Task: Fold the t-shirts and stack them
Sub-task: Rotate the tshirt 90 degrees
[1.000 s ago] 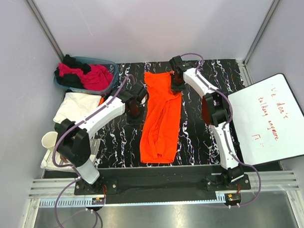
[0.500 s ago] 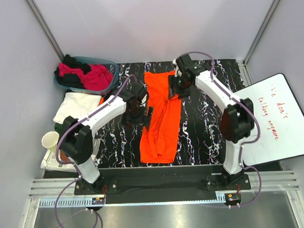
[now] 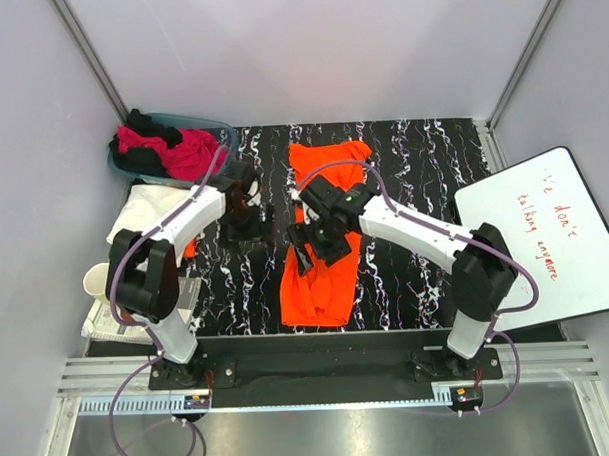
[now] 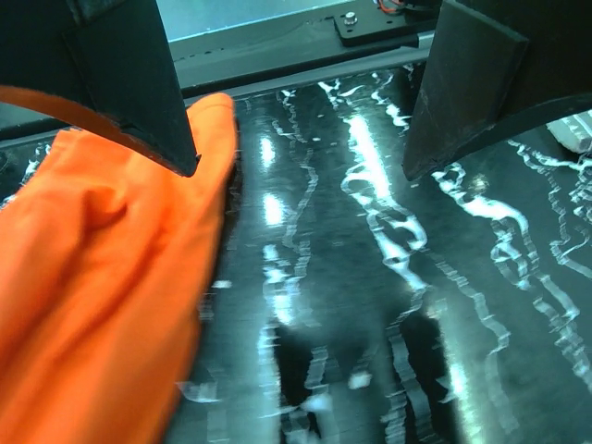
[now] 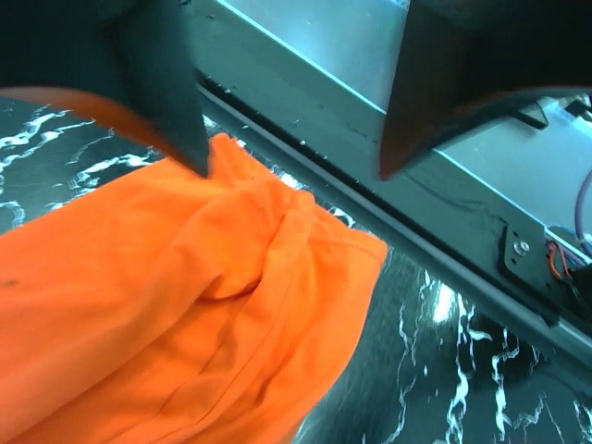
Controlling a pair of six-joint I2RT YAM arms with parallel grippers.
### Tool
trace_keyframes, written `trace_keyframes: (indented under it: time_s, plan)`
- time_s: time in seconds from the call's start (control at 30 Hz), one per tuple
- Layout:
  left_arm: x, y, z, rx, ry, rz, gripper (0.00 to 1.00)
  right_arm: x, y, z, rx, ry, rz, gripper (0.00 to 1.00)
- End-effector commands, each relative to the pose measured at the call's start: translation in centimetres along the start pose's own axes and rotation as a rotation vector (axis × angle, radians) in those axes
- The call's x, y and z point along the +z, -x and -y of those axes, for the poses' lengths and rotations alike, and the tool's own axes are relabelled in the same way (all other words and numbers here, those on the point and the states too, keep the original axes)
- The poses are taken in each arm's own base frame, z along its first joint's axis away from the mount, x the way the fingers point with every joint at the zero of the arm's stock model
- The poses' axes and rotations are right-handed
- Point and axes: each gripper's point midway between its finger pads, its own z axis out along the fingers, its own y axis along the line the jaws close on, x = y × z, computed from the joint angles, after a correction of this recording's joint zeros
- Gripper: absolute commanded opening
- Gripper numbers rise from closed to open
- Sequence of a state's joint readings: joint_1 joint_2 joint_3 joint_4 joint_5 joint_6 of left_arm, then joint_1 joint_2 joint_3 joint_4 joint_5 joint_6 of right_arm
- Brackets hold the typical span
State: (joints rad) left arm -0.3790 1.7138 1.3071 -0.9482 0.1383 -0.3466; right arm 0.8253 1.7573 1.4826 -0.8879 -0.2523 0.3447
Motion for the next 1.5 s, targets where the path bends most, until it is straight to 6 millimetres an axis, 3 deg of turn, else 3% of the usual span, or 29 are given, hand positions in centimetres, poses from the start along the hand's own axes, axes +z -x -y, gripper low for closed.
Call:
trace_keyframes:
  time_s: [0.0,0.03,0.17,0.3,0.57,0.97,1.03,1.13,1.23,1.47]
  plan:
    - [-1.0,1.3,-2.2,-0.065,-0.059,0.049,0.99,2.0,-1.3,-1.2,0.037,-0.016,-0.034,0.46]
    - [-1.1,1.3,-2.6,-0.073,-0.058,0.049,0.99,2.3,-1.6,-1.5,0.049,-0.008,-0.05,0.4]
    - [-1.0,1.2,-4.3,-0.087,-0.042,0.05,0.99,3.4,-2.7,-2.8,0.019,-0.01,-0.083,0.38]
    - [-0.9,0.8,-5.3,-0.11,-0.035,0.044,0.99,4.6,-4.0,-2.9,0.045,-0.014,-0.138,0.45]
    - [-0.8,-0.2,-5.3,-0.129,-0.05,0.045,0.99,6.1,-6.4,-2.9,0.048,-0.014,-0.22,0.42]
    - [-1.3,-0.9,-5.3,-0.137,-0.054,0.067,0.99,10.8,-9.1,-1.9,0.042,-0.064,-0.378,0.32]
    - [-1.4,-1.0,-5.3,-0.135,-0.051,0.07,0.99,10.8,-9.0,-1.8,0.036,-0.081,-0.383,0.26]
    - [-1.5,-1.2,-5.4,-0.133,-0.05,0.071,0.99,10.7,-8.6,-1.9,0.025,-0.093,-0.368,0.08]
    - [-1.6,-1.2,-5.3,-0.132,-0.054,0.076,0.99,9.6,-7.8,-2.4,0.011,-0.093,-0.328,0.0]
    - [-1.3,-1.3,-5.3,-0.127,-0.055,0.069,0.99,5.2,-5.2,-4.9,-0.027,-0.05,-0.231,0.0]
